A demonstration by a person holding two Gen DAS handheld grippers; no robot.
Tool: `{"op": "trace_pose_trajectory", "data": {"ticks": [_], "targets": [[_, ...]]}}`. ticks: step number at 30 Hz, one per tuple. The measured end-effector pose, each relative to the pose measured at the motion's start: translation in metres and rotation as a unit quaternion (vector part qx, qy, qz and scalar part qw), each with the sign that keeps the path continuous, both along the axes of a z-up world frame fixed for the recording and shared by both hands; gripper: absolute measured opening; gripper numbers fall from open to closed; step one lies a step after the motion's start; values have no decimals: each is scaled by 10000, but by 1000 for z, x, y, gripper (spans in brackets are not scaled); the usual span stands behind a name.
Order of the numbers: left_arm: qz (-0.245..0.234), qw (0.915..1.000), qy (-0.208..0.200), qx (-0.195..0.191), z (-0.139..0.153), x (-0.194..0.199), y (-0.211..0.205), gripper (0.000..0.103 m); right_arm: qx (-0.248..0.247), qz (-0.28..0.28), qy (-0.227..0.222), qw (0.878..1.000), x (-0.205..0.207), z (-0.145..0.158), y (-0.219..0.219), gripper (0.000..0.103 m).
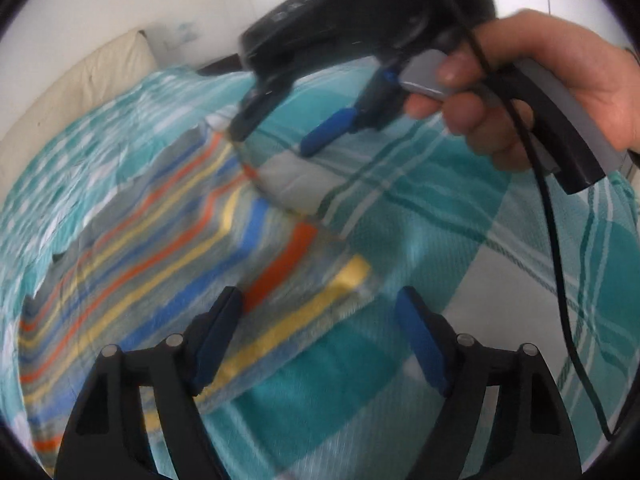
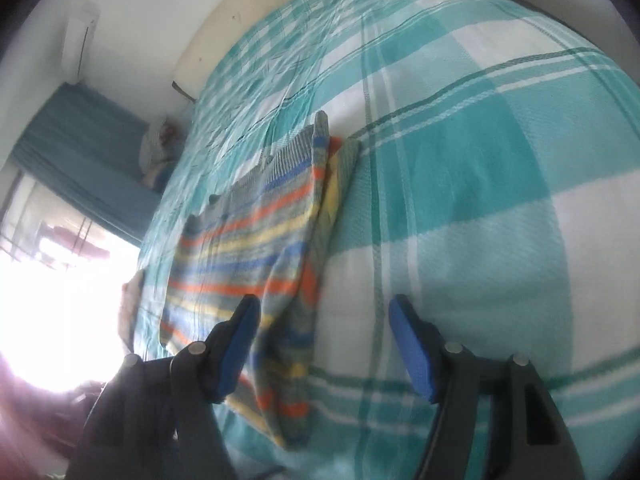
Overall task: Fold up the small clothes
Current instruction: 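Grasp the folded sweater edge with the right gripper while the left gripper grasps it too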
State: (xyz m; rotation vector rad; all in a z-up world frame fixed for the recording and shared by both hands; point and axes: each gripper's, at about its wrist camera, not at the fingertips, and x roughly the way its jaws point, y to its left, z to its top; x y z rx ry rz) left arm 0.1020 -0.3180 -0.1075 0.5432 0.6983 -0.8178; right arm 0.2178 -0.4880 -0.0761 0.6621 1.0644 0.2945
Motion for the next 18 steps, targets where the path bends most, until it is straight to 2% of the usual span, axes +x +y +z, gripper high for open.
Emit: {"op": "trace_pose_trajectory", "data": {"ticks": [2,4,6,7,8,9,11,14,18], "targets": [[48,10000,-19,32,-1,4,-7,60,2,100,74,9999,25,-4,3,66],[84,9998,143,-103,0,10,-6,30,49,71,92,9999,47,-7,4,66],[183,9993,196,-277,3,14,1,14,192,-86,102,9997,69,-13,3,64],[218,9984,279,-435,6,16,6,11,259,-156,110,9995,77,-16,3,51],[252,9974,338,-586,10,19,15,11,292,-172,168,9993,85,-20,5,25],[301,9961,369,-743,14,20,23,10,206,-201,237,9993,91,-21,6,11],[469,9929,370,-1029,23,20,48,10,41,-183,203,9996,95,-14,14,8],[844,9847,364,-1482,42,17,100,10,52,7,-178,9998,93,19,34,8],[1579,9673,490,-1925,58,19,181,10,111,550,-540,9970,100,60,91,8]]}}
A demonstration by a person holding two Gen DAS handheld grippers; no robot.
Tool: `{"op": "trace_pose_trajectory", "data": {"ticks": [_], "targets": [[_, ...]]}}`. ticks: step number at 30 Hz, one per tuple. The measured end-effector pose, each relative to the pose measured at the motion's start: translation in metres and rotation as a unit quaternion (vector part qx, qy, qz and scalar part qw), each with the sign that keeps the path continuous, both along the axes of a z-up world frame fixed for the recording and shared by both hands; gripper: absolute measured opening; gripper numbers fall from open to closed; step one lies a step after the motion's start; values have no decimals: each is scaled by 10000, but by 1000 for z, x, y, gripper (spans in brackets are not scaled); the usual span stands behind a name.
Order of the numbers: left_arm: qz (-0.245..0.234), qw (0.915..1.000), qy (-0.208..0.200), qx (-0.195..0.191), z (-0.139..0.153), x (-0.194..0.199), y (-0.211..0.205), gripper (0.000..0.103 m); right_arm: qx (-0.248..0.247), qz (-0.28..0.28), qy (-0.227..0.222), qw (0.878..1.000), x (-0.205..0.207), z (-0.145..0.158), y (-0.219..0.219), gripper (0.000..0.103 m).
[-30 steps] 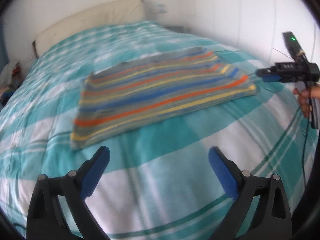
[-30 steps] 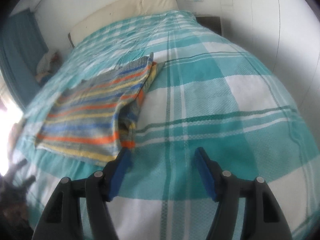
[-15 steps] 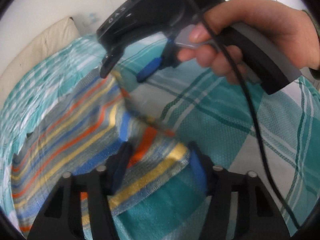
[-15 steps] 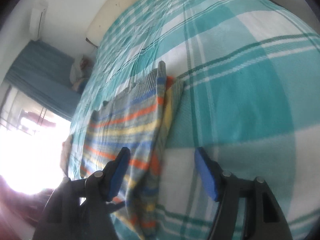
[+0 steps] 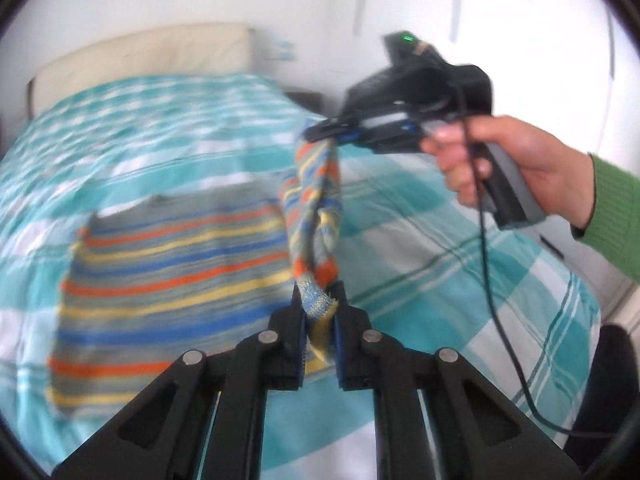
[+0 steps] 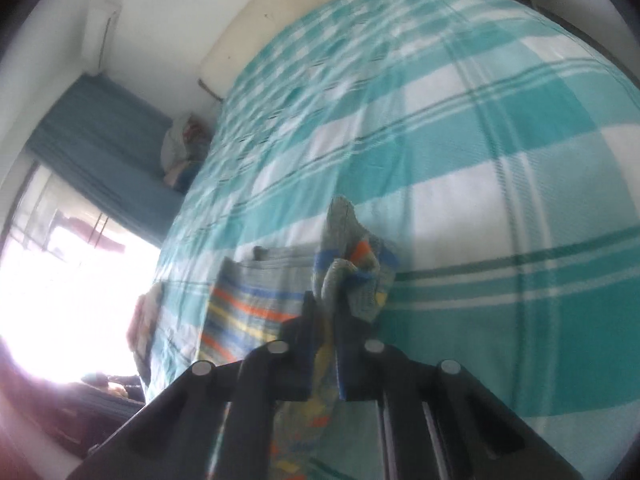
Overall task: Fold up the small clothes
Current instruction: 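Grasp the folded sweater edge with the right gripper while the left gripper grasps it too, then fold the sweater in half with both grippers, laying the edge over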
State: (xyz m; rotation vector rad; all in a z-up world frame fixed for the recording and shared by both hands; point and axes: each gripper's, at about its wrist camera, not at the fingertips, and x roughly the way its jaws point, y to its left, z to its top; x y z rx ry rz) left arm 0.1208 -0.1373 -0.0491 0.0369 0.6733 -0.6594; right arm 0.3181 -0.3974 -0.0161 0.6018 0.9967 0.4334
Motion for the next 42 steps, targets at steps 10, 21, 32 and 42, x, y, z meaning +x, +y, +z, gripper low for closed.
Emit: {"op": "trace_pose_trajectory", "data": {"ticks": [10,21,32,42], "targets": [[1534,9814,1032,-517,-35,41,121,9,-424,1144,-75,9925,51,-8,207,8],[2156,9622,1333,-998,-53,42,172,78,1123,381,299,9925,81,-70,239,39],[2530,9499,1752,-545,-73,74,185,71,-1220,1635,-707,9764,-66,-31,215,39],[2471,9541,1504,-779,-58,61,194,84,-1995,1281,-1146,9647,-142,-33,213,42]]}}
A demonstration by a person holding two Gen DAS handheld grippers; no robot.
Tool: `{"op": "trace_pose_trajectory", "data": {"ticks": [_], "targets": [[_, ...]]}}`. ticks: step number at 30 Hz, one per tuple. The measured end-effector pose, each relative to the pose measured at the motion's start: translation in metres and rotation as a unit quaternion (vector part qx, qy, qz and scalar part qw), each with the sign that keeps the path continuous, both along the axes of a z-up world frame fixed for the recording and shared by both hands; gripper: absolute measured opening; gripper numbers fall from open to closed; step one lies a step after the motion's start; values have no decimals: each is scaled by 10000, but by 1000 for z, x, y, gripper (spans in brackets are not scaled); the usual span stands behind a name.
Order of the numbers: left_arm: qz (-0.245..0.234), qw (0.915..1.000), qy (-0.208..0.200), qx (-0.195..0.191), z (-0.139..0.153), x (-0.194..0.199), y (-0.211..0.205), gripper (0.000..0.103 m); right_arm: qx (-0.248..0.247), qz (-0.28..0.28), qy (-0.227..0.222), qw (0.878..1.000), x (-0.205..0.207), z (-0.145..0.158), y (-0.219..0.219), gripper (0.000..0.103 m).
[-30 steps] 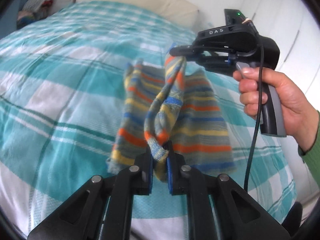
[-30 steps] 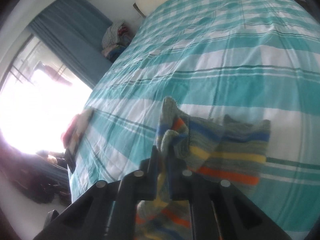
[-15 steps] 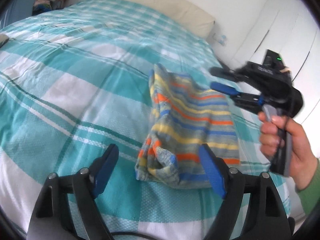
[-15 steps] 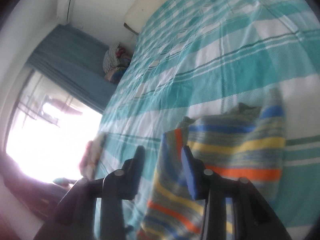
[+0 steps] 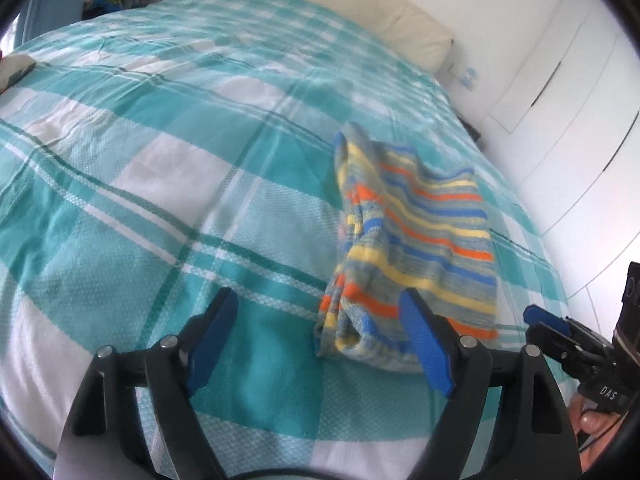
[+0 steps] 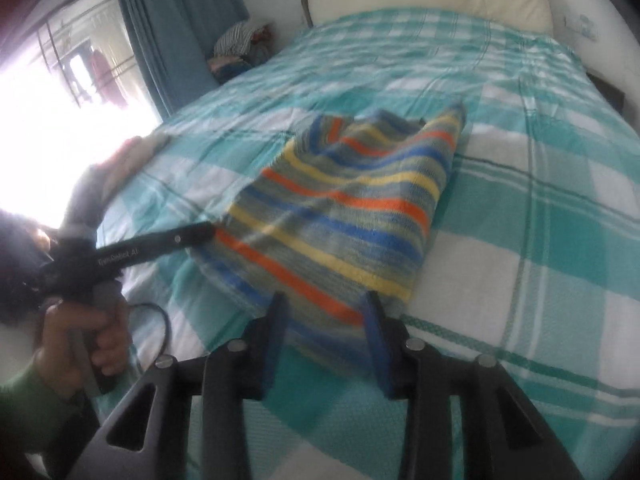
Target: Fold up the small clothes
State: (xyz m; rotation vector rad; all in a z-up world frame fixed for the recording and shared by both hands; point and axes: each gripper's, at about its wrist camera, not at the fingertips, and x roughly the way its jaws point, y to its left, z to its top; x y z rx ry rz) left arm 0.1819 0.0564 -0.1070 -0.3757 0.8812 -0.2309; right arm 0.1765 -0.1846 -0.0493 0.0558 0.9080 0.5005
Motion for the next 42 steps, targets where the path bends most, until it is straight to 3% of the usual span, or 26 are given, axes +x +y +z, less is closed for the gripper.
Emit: {"op": "trace_pose_trajectory", "data": {"ticks": [2,8,12,15,19,21,23,26,28,29,31,33,35,37,40,42], "targets": [[-54,10000,12,81,2,1,-2,84,-119,-84,-174,9997,0,4,2,44],[-143,9997,-119,163,21,-5,2,86,-159,-335,-45,9993,4,-1,-4,44],[-476,9985,-225,137,40,15,-9,91,-222,-399,-91,9989,11,6,-8,44],[-1000,9939,40,457,39,52,-35,94,-342,-367,-114,9987,28,10,-4,44],[-836,9899,200,1127,15,98,-53,93,-354,-343,-75,9988,63,7,6,44],[-584,9888,506,1280,-3,115,-48,93,-284,-404,174,9986,81,-7,6,51],[-449,9908,806,987,-15,123,-33,93,-312,-481,524,9970,93,-27,6,55],[-355,9959,738,381,-7,109,-3,92,-279,-499,414,9975,85,-24,2,54],[-330,9977,570,170,3,94,18,92,-30,-510,318,9982,72,-10,-8,60],[-367,9982,481,33,8,87,26,92,126,-531,257,9982,65,-4,-16,72],[-481,9977,374,-288,13,77,38,94,316,-651,99,9973,52,8,-35,86],[-720,9946,462,-590,12,77,35,96,408,-795,133,9959,51,10,-53,88],[-1020,9907,616,-661,8,88,17,96,564,-964,367,9931,60,1,-70,88],[-1269,9884,663,-497,1,102,-5,96,912,-1106,592,9879,74,-12,-83,88],[-1298,9875,895,77,-17,124,-32,95,1723,-1061,1044,9737,101,-38,-87,85],[-1307,9878,769,363,-16,128,-45,91,2064,-951,1416,9635,121,-60,-78,75]]}}
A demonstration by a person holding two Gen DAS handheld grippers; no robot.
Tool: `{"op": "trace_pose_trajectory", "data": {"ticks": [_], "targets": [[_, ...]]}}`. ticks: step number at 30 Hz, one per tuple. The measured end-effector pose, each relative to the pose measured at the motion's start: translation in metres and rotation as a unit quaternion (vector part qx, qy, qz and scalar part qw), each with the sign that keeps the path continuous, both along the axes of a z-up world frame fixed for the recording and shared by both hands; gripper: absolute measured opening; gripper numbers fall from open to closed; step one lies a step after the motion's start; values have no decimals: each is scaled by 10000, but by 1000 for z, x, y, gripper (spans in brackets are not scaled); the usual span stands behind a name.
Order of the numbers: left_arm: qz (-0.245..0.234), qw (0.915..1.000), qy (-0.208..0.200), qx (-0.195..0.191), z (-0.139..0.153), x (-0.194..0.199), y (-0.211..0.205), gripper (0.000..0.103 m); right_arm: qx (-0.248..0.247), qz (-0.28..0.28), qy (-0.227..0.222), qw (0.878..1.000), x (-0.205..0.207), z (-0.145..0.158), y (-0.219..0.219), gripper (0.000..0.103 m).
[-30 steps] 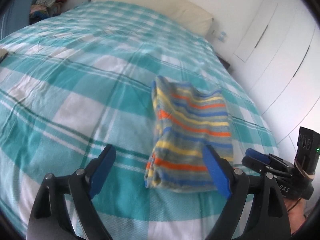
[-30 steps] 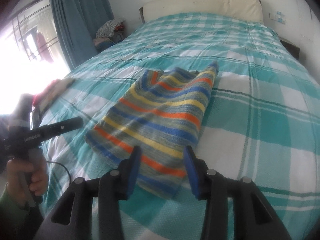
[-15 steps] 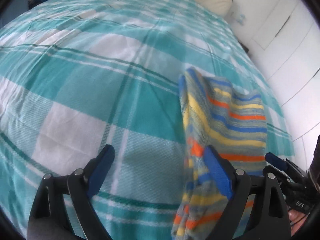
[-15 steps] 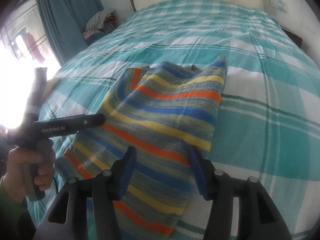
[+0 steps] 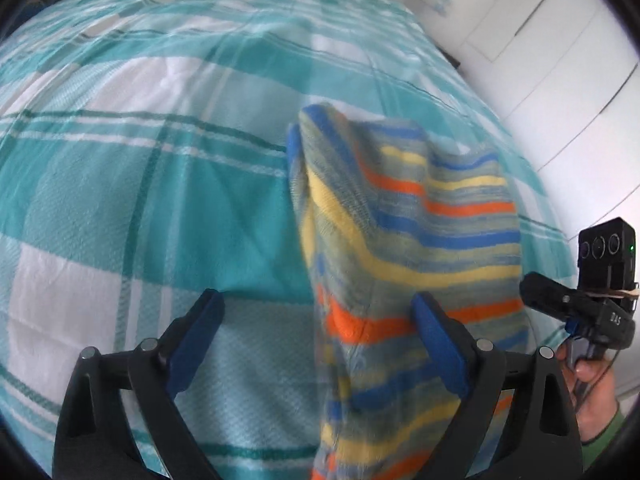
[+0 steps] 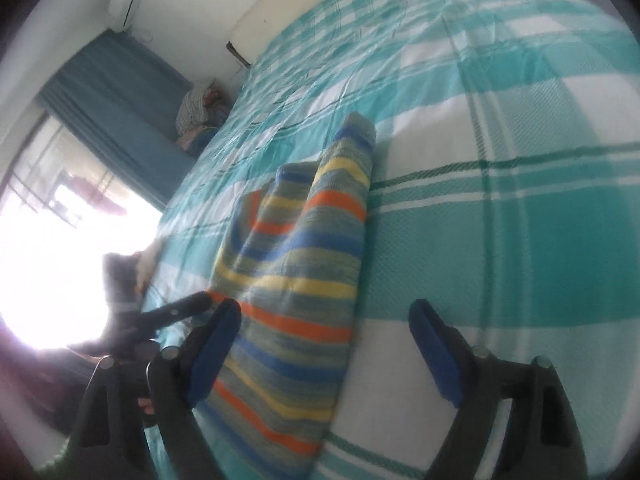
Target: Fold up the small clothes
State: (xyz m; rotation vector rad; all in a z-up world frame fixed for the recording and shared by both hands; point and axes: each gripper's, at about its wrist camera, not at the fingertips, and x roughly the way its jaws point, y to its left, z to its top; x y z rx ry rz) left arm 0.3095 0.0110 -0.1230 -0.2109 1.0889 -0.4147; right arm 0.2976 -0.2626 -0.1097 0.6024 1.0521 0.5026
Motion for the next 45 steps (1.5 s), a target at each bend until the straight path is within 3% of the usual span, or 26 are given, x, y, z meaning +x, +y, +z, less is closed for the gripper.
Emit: {"op": "trace_pose_trajectory", "data": {"ticks": [2,3,5,8,13,14,15,17,18,19,20,21,25,27,29,31,34,39,45], "targets": [[-404,9991,-36,-72,2,-1,-17,38,48,181,40,9998,10,-12,19,46],[-494,9988,51,42,0,0,-24,20,-229,352,-9,9991,13,-13,34,41],[-399,9990,-25,192,4,-1,-29,17,-920,488,-244,9943,14,-5,56,32],[-221,9995,-199,-115,25,-7,-15,16,-1428,589,-832,9845,2,28,71,26],[-153,9929,-1171,-137,101,-24,0,17,-1383,702,-1830,9708,-13,99,84,25],[-105,9910,-1331,-135,113,-23,1,17,-1311,700,-1973,9690,-13,112,85,25],[-37,9897,-1420,-153,119,-17,0,24,-1268,677,-2083,9675,-10,122,85,25],[201,9911,-1315,40,113,-4,2,62,-1166,534,-2092,9694,1,128,79,30],[355,9923,-1147,306,101,1,3,90,-1117,449,-1898,9744,11,123,73,34],[533,9915,-1025,599,88,2,5,89,-1262,311,-1613,9783,20,112,67,54],[631,9901,-936,840,75,0,6,87,-1577,118,-1359,9780,22,103,60,82],[649,9887,-879,1028,64,-9,8,86,-1961,-75,-1122,9741,22,91,53,90],[537,9767,-1247,1664,60,-62,8,91,-2972,-209,-932,9500,-16,73,39,91],[570,9673,-1600,1883,74,-90,3,99,-3355,-108,-962,9370,-41,75,44,91],[682,9566,-1981,2025,96,-116,-1,99,-3462,-32,-1099,9317,-66,85,51,91],[799,9512,-2225,1982,116,-135,-1,102,-3391,-29,-1252,9324,-81,97,48,92],[986,9527,-2253,1784,136,-152,4,103,-3319,-11,-1493,9314,-113,123,61,98],[1247,9399,-2349,2140,147,-180,6,103,-3344,-53,-1711,9267,-148,152,79,100],[1312,9393,-2312,2167,157,-210,5,103,-3161,-67,-1707,9332,-175,167,89,102]]}}
